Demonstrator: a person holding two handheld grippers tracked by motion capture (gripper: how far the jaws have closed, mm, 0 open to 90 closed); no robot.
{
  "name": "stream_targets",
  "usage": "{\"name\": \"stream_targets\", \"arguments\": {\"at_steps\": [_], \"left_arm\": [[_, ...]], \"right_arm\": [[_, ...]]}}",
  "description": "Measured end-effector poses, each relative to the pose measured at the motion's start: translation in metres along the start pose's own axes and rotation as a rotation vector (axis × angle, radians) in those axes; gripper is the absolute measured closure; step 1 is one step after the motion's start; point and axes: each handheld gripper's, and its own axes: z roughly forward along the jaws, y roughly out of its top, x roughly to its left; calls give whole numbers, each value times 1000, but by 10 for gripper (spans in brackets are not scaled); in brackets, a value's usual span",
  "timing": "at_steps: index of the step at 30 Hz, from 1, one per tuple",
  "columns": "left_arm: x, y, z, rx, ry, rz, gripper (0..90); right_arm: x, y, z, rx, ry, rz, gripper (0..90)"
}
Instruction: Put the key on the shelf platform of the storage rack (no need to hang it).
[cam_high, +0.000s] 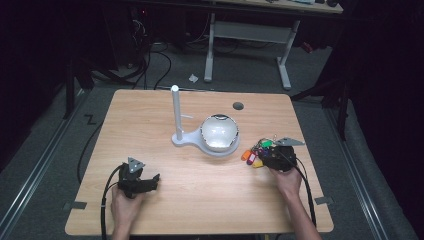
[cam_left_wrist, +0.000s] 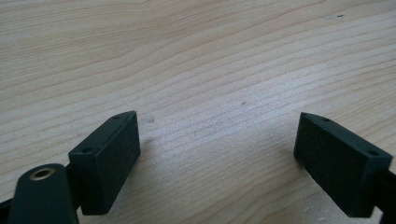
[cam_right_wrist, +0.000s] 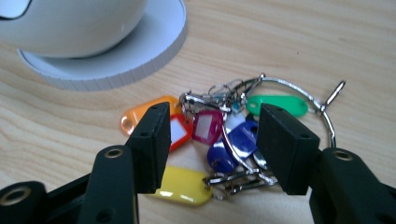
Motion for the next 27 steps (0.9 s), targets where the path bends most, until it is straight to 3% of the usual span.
{"name": "stream_targets", "arguments": {"at_steps": [17,27], "left_arm": [[0,0,0,0,0,1,148],[0,0,0,-1,-1,4,148]], "right_arm": [[-3,11,31,67,-43,-1,434],[-7,6,43,98,-49,17,433]]}}
